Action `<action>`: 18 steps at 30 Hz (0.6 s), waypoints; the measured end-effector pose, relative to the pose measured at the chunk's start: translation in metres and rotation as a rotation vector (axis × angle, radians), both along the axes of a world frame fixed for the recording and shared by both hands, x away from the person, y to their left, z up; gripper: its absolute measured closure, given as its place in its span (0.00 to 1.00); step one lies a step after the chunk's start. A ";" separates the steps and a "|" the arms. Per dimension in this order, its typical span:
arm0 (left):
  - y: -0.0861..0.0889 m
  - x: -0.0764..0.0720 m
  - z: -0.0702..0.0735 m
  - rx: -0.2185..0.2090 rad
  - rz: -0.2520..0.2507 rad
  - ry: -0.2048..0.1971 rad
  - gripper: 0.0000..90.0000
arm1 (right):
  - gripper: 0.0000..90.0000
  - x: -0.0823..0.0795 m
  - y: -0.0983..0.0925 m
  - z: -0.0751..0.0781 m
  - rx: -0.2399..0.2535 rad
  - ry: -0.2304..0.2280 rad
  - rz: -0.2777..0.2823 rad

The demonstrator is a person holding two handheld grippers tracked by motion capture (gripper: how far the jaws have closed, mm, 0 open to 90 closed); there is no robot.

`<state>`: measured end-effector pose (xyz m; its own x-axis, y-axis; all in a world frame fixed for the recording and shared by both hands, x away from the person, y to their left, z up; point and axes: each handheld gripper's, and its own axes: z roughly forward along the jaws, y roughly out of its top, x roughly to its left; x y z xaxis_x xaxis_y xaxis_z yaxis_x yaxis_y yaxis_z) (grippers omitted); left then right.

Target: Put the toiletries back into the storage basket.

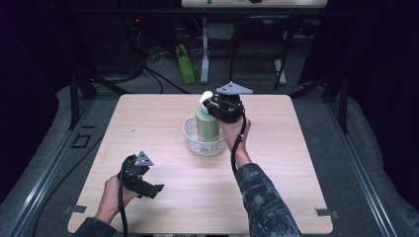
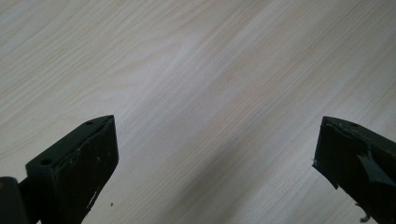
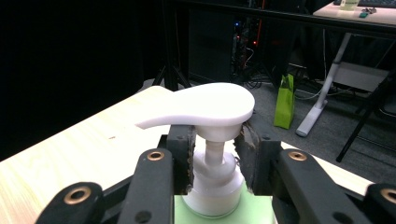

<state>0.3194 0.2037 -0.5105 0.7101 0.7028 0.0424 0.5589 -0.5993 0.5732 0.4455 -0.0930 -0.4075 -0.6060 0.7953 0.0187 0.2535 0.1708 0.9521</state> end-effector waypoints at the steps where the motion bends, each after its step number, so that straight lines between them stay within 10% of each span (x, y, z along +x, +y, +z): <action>1: 0.000 0.000 0.000 0.001 -0.001 0.001 0.00 | 0.75 0.000 0.000 0.000 -0.001 0.000 0.005; 18: -0.002 0.000 -0.001 0.007 -0.005 -0.001 0.00 | 0.40 -0.005 -0.011 0.009 -0.051 0.046 0.016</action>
<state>0.3190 0.2021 -0.5113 0.7135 0.6990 0.0479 0.5556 -0.6062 0.5690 0.4403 -0.1044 -0.3989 -0.6183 0.7859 0.0068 0.2937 0.2230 0.9295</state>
